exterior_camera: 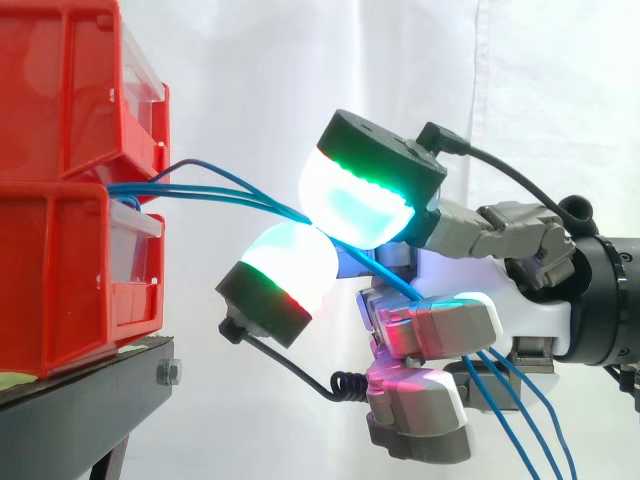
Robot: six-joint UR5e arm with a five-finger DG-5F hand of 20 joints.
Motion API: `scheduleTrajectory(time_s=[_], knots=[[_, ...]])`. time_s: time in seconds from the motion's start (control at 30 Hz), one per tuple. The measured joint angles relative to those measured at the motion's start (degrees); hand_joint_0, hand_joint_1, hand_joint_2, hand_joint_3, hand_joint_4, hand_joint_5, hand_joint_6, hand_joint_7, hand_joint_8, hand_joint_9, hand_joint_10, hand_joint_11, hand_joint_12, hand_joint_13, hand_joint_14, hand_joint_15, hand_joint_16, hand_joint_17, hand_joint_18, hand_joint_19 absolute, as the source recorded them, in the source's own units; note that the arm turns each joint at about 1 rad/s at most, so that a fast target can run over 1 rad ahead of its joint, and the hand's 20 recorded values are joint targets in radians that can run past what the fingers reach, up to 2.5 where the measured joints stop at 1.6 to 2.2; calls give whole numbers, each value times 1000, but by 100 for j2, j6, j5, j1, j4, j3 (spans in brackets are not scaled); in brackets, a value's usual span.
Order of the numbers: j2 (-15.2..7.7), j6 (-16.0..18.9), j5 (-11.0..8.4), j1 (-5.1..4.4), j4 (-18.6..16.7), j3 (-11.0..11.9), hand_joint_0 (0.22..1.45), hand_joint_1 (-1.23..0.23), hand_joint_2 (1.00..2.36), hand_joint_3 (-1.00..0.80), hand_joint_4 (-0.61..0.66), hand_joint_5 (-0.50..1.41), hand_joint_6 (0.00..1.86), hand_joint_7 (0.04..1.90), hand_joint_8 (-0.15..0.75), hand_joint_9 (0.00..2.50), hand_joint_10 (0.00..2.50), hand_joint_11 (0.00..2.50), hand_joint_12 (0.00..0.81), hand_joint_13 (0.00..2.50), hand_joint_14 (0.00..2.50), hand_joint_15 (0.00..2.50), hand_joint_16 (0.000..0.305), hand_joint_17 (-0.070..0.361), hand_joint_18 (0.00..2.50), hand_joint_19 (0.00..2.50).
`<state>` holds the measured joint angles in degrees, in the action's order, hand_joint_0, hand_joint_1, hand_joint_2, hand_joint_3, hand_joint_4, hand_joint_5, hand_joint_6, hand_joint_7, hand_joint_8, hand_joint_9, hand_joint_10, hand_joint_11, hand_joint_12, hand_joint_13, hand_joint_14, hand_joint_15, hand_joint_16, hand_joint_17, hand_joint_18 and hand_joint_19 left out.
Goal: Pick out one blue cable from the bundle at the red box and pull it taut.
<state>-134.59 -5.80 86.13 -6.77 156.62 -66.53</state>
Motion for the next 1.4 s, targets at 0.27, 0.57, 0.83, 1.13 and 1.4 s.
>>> scheduleTrajectory(time_s=[0.27, 0.57, 0.83, 1.13, 1.4], knots=[[-1, 0, 0, -2, 1, 0, 779, -948, 1000, -500, -116, -66, 920, 1210, 291, 1518, 26, 818, 367, 1328, 28, 761, 51, 114, 1126, 988], [0, 0, 0, 0, 17, 0, 575, -954, 1000, -500, -39, -56, 911, 1133, 283, 1551, 29, 812, 371, 1333, 29, 775, 52, 117, 1122, 1002], [2, 2, 0, 6, 17, 0, 429, -834, 1000, -500, 50, -73, 854, 976, 321, 1512, 24, 767, 420, 1332, 25, 730, 62, 140, 1165, 951], [3, 0, 0, 7, 3, 7, 546, -472, 1000, -500, 64, -60, 772, 995, 285, 1502, 26, 770, 379, 1304, 26, 751, 51, 114, 1079, 1020], [3, 0, 0, 8, 10, 16, 612, -601, 1015, -265, 49, -60, 772, 1064, 311, 1510, 27, 774, 394, 1305, 26, 753, 54, 121, 1066, 1036]])
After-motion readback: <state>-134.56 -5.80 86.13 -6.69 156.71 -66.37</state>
